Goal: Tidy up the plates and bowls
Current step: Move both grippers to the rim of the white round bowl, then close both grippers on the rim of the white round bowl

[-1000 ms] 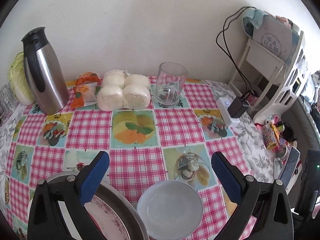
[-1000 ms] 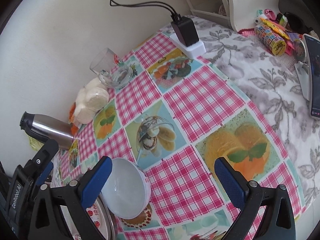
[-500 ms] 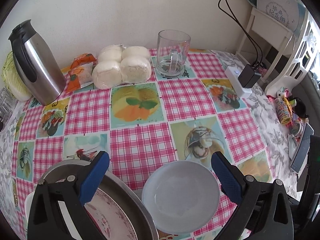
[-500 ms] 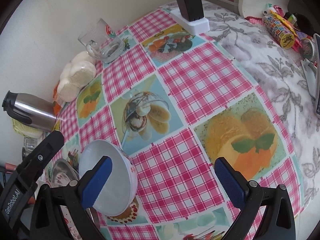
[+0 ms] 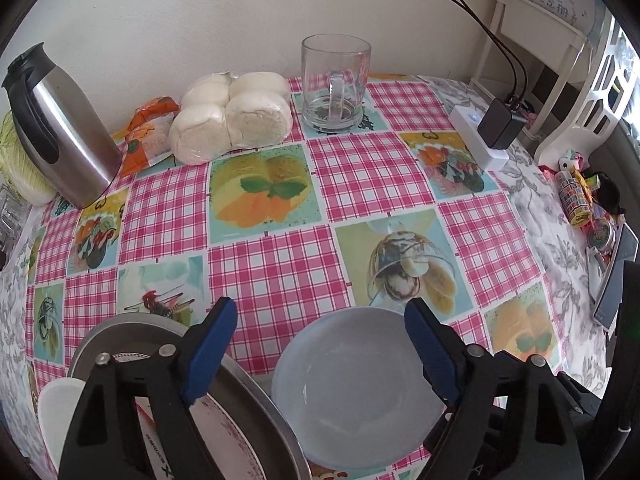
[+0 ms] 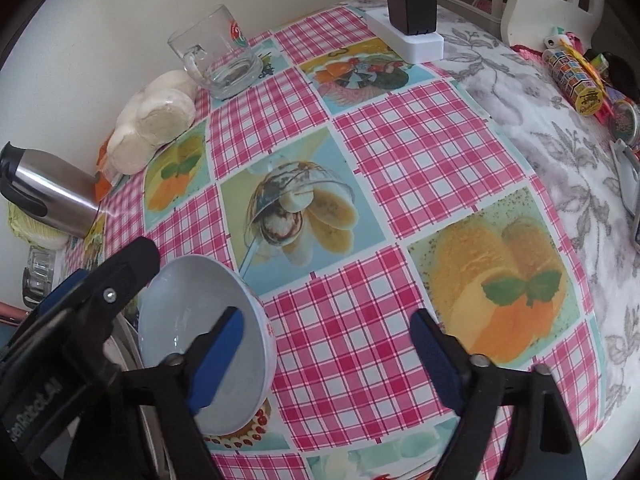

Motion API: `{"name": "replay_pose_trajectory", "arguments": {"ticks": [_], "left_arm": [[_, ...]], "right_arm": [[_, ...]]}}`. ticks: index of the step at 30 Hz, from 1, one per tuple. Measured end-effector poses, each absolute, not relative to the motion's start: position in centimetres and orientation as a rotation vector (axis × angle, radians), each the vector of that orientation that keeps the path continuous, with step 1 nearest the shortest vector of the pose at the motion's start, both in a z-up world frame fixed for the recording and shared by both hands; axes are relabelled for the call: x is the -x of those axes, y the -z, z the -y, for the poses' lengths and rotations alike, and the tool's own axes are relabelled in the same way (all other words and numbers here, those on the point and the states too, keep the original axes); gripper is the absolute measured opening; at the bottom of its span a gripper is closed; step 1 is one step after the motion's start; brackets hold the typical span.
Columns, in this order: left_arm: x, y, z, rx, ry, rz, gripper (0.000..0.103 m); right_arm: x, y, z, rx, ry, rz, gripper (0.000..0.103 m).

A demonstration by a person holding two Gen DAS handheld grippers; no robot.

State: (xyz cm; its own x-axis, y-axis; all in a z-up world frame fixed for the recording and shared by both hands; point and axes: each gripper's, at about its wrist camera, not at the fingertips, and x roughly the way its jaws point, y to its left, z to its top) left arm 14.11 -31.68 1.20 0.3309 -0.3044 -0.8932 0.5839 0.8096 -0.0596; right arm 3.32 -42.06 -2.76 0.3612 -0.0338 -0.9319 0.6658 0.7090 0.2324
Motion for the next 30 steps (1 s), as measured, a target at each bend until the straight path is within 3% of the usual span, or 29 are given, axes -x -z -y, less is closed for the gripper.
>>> {"name": "replay_pose_trajectory", "arguments": {"ticks": [2, 7, 13, 19, 30], "left_arm": [[-14.1, -0.9, 31.7, -0.291, 0.593, -1.099, 0.082], [-14.3, -0.5, 31.7, -0.28, 0.592, -1.122, 0.073], [-14.5, -0.1, 31.6, -0.269, 0.598, -1.144, 0.064], [-14.6, 0.3, 31.5, -0.261, 0.604, -1.167, 0.052], [-14.3, 1.4, 32.1, -0.252, 0.639, -1.217, 0.037]], "right_arm": [[-3.4, 2.7, 41.9, -0.665, 0.487, -1.125, 0.078], [-4.0, 3.0, 41.4, -0.678, 0.458, -1.13, 0.055], [-4.2, 3.8, 41.0, -0.698, 0.424, -1.148, 0.041], [-4.2, 3.7, 41.1, -0.714, 0.395, -1.127, 0.019], [-2.7, 3.3, 43.8, -0.771, 0.45, -1.096, 0.014]]}}
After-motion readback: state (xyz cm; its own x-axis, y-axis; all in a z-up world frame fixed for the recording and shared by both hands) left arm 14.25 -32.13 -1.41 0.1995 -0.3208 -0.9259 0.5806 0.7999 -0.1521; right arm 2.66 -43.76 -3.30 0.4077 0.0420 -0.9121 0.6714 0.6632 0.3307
